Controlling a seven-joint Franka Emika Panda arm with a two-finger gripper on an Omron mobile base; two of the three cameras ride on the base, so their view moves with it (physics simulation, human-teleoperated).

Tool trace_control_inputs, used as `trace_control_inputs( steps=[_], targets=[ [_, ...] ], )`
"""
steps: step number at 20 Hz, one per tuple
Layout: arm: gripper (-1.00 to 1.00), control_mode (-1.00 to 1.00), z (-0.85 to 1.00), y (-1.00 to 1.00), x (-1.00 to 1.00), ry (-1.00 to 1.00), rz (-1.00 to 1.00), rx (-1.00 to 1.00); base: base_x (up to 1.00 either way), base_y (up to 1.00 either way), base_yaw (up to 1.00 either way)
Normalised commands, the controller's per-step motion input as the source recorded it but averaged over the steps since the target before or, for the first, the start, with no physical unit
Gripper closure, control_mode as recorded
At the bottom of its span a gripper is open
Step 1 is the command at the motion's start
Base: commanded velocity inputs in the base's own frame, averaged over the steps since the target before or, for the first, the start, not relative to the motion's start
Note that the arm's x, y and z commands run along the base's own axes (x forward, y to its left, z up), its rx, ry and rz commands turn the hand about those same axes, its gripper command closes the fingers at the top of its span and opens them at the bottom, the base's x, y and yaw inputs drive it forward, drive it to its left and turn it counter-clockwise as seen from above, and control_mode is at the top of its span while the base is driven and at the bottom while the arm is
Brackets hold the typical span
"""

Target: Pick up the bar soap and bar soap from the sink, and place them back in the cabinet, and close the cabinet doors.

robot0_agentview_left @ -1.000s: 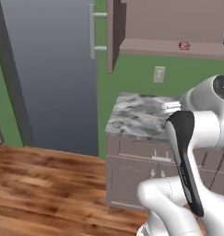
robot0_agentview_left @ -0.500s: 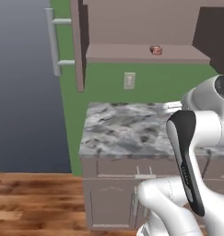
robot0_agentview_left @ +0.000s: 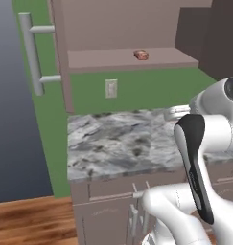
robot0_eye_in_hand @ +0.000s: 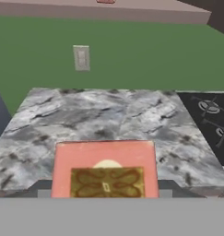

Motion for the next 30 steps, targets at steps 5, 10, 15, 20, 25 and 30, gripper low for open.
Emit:
trace_control_inputs(
  steps=[5,10,15,20,25,30],
  targets=[
    [1.0,1.0,0.0,0.0,0.0,0.0,0.0,0.0,0.36,0.31,-0.16],
    [1.0,1.0,0.0,0.0,0.0,0.0,0.0,0.0,0.44,0.05,-0.03],
    [1.0,1.0,0.0,0.0,0.0,0.0,0.0,0.0,0.52,0.0,0.0],
    [1.0,1.0,0.0,0.0,0.0,0.0,0.0,0.0,0.52,0.0,0.0],
    [1.0,1.0,0.0,0.0,0.0,0.0,0.0,0.0,0.48,0.0,0.0],
    [1.0,1.0,0.0,0.0,0.0,0.0,0.0,0.0,0.21,0.0,0.0]
  ],
)
